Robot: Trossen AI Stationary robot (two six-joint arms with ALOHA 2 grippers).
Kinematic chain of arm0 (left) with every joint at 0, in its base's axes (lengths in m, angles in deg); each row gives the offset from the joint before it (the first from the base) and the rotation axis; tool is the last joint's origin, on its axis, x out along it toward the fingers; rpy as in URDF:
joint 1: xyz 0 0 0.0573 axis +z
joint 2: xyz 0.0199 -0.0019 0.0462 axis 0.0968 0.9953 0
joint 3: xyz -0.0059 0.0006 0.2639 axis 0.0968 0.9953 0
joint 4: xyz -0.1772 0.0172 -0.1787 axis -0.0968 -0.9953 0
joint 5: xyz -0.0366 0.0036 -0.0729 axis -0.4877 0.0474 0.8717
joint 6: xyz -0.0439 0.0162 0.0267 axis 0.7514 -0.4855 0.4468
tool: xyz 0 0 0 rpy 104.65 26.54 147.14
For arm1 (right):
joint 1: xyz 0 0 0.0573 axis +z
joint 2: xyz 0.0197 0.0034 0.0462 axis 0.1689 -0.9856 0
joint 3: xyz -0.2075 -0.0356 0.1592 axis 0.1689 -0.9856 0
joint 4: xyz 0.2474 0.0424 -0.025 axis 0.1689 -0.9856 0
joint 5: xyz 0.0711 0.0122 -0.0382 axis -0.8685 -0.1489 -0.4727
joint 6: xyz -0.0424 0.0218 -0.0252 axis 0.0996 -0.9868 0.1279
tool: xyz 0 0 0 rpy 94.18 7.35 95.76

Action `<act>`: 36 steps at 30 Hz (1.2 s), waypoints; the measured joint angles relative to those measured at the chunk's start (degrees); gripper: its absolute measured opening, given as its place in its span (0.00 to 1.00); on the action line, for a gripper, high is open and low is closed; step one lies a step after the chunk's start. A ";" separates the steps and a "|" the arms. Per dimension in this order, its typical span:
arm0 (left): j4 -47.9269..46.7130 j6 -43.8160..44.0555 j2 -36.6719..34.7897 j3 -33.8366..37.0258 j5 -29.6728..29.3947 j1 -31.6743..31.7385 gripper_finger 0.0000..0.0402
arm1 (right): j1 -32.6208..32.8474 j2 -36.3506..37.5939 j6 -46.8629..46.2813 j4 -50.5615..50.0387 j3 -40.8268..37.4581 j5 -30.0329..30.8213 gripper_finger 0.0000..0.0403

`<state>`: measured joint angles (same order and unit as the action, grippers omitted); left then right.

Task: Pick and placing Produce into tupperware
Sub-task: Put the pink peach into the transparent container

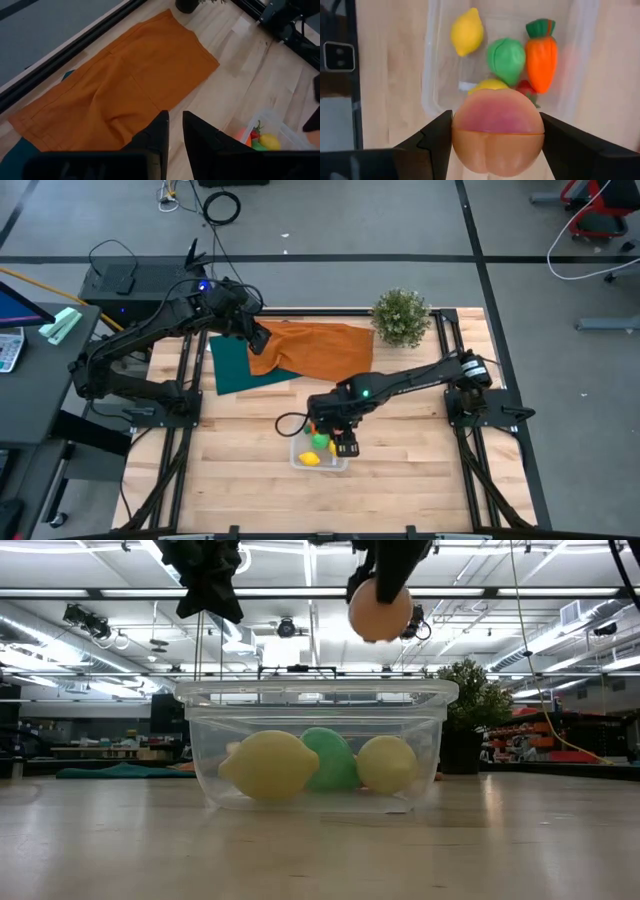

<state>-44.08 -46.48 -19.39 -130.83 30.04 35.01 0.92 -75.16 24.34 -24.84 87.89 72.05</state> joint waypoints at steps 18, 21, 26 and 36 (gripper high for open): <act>-0.65 -4.59 0.02 0.00 -0.02 0.00 0.14 | 1.17 -10.76 -12.46 9.42 0.00 -1.05 0.55; -0.66 -5.11 0.02 0.00 -0.02 0.00 0.14 | 1.15 -11.55 -14.83 10.13 0.00 -1.57 0.55; -1.11 -6.54 0.02 0.00 -0.02 0.00 0.16 | 1.50 -13.44 -15.88 10.47 -0.02 -2.94 0.55; -1.36 -6.73 0.02 0.00 -0.02 -0.02 0.15 | 1.42 -14.02 -16.97 11.15 -0.02 -4.05 0.55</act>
<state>-45.44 -53.21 -19.36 -130.83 30.01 34.99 2.34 -89.18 7.37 -13.68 87.87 68.00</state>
